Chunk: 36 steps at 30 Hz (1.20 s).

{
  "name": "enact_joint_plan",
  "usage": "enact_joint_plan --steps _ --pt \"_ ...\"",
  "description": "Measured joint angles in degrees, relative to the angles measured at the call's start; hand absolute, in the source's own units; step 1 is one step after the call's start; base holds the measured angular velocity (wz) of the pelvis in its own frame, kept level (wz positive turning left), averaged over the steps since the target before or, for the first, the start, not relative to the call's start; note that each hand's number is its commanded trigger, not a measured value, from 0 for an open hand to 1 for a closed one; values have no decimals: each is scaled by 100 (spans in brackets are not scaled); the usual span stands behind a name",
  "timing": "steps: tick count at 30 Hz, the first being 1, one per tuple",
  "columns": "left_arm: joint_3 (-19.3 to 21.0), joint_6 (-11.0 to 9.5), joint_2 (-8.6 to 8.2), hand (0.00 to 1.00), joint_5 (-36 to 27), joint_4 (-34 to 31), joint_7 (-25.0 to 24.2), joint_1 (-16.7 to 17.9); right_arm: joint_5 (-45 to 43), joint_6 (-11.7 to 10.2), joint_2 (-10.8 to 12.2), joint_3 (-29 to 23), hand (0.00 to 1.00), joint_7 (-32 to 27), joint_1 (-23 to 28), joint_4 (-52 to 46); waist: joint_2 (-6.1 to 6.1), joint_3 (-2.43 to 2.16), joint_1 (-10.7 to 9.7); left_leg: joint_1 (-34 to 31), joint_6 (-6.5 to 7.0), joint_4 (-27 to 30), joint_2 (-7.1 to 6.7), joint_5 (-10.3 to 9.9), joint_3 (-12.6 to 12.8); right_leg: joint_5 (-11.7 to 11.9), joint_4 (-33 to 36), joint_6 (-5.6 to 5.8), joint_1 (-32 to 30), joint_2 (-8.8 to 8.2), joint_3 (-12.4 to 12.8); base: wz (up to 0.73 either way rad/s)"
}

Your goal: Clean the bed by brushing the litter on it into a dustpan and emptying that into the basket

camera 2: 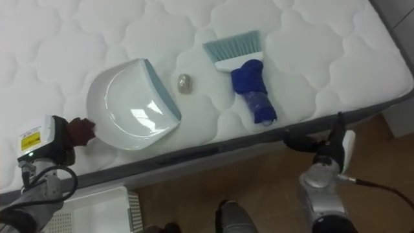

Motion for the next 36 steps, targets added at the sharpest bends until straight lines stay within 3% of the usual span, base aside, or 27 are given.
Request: enact_joint_plan --steps 8,11,13,15,17,23,29,36 --pt "-8 38 0 100 -282 -37 -464 7 -406 -28 -6 588 0 -17 -322 -173 -8 9 150 -39 -1 29 33 -1 1 9 2 -14 -17 0 -28 0" --pt "-8 18 0 100 -283 -37 -606 4 -409 -177 -6 763 0 -31 -510 -171 -1 26 177 -55 -1 39 35 -1 0 8 4 -13 -16 -15 -27 4" --pt "-8 -14 -1 100 -288 -36 -665 -4 -457 -260 -6 840 0 -50 -578 -171 -4 51 208 -66 0 52 41 -1 -1 8 2 -13 -12 -23 -32 4" --pt "-7 -60 -4 100 -402 -44 -800 -35 -583 -347 -6 846 0 -59 -630 -175 -8 135 273 -97 3 81 44 -3 -17 -1 6 -6 -20 -38 -42 2" --pt "-6 -57 -7 100 -447 -83 -888 -53 -582 -363 -6 846 0 -82 -654 -183 -4 169 314 -174 5 122 45 -6 -52 -2 16 -6 -68 -28 -106 7" --pt "-13 -94 -62 100 -506 -89 -1066 -154 -577 -412 -4 1013 0 -104 -862 -204 -8 176 458 -313 24 192 35 -19 -56 -1 102 -16 -204 -81 -163 3" --pt "-83 -132 -80 100 -515 -145 -1138 -159 -512 -593 -1 1058 0 -123 -1004 -204 -9 176 479 -352 34 221 36 -25 -69 -18 109 -18 -207 -127 -216 4" --pt "-124 -131 -79 100 -778 -144 -1347 -176 -97 -621 2 1068 0 -101 -1061 224 -18 183 470 -373 35 242 45 -25 -71 -22 110 -19 -199 -131 -221 0"
